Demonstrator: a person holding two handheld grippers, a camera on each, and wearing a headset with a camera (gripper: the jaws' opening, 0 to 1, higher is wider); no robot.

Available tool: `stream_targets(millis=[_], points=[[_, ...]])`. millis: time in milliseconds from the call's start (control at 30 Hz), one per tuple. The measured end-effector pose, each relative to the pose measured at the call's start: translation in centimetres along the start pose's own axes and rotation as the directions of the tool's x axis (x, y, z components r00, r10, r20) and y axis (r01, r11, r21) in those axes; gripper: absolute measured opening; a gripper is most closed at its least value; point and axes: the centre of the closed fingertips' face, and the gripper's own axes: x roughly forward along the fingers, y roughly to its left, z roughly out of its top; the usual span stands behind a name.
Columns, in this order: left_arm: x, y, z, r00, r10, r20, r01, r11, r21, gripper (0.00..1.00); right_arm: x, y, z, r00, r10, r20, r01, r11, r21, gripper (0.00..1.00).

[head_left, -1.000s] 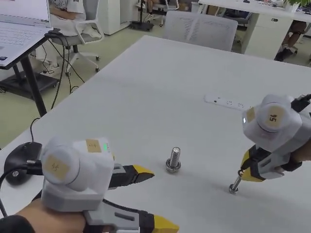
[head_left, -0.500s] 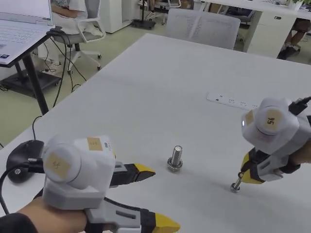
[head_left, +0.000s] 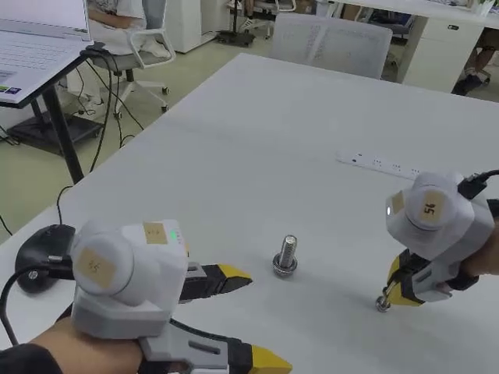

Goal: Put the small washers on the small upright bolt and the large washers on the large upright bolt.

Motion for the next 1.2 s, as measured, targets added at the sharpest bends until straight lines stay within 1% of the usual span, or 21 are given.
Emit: stream_targets(millis=[200, 700, 1033, 1200], points=[[0.0, 0.0, -0.1, 1.0000, 0.002, -0.004, -0.002, 1.000, -0.002, 0.65, 0.7, 0.0, -0.1, 1.0000, 0.006, 0.003, -0.006, 1.000, 0.008, 0.13], [-0.1, 0.1, -0.3, 1.0000, 0.002, -0.006, -0.002, 1.000, -0.003, 0.65, 1.7, 0.2, -0.2, 0.9999, 0.013, 0.005, -0.013, 1.000, 0.018, 0.13], [-0.2, 0.1, -0.4, 1.0000, 0.001, -0.005, -0.001, 1.000, -0.005, 0.65, 1.8, 0.2, -0.1, 0.9999, 0.005, 0.013, -0.006, 1.000, 0.031, 0.14], [-0.2, 0.1, -0.4, 1.0000, 0.002, -0.006, -0.002, 1.000, -0.005, 0.65, 1.8, 0.1, -0.1, 0.9998, 0.002, 0.021, -0.003, 0.999, 0.042, 0.17]])
